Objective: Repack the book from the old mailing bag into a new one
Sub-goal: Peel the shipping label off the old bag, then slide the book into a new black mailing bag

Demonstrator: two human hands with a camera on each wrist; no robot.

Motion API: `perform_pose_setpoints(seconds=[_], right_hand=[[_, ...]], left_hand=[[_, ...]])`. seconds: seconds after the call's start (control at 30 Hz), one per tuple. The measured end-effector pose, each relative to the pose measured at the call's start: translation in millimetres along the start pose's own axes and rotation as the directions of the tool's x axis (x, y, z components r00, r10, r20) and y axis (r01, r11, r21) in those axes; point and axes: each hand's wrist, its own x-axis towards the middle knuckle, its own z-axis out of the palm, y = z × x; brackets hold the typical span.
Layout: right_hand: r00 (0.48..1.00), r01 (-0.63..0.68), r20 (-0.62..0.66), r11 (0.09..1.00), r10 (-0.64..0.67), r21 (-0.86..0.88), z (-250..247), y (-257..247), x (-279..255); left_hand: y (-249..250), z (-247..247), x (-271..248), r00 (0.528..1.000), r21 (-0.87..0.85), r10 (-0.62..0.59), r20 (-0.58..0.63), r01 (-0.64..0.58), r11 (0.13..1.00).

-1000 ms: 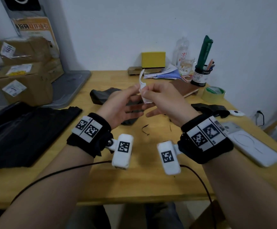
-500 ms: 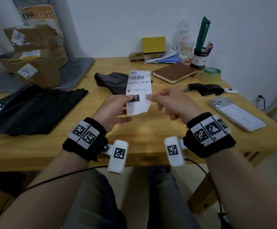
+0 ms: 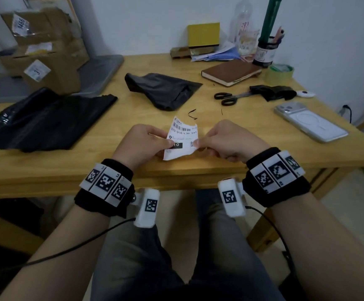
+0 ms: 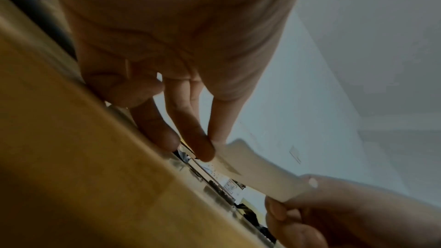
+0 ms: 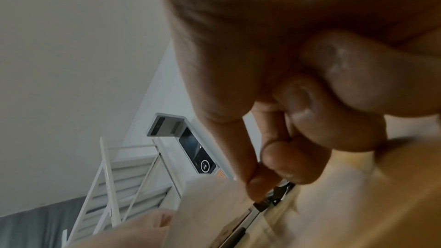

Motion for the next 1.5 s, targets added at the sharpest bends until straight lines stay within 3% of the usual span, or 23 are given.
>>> perform_pose_setpoints(seconds=[0.37,0.73,1.1,1.2,1.27,1.3,1.4,1.5], right_hand=[[0.998,-0.023,-0.056,0.986,0.014,-0.165,9,-2,7],[0.997,-0.038,-0.070,0.976,0.023,-0.213,11,-3,12],[0.999,-0.036,-0.042,0.980,0.028,-0.194,9,-2,8],[0.997,0.014,-0.081,0.998,-0.009,0.063,2,-2,7],[0.993,0.076,-0.111,0.935,-0.040,0.346,-1,-7,6],[0.993,0.093,-0.106,0.882,-0.049,0.461,0,-10,7],[0.997,0.071,-0.016,0.781,-0.078,0.621,7,-13,13],[0.997,0.065,-0.012,0.736,-0.078,0.674,13,-5,21]], left_hand=[[-9,6,2,0.993,0.242,0.012,-0.118,0.017,0.970],[1,7,0,0.995,0.378,0.012,-0.096,0.026,0.925],[8,6,-8,0.992,0.652,-0.005,-0.125,0.086,0.753],[11,-1,-7,0.994,0.519,-0.015,-0.113,0.072,0.852],[18,-3,-5,0.997,0.192,-0.027,-0.077,0.041,0.981],[23,-2,-4,0.998,-0.005,-0.039,-0.046,0.039,0.999],[35,3,-1,0.984,-0.386,-0.100,0.149,0.151,0.910],[32,7,9,0.959,-0.418,-0.137,0.250,0.234,0.878]])
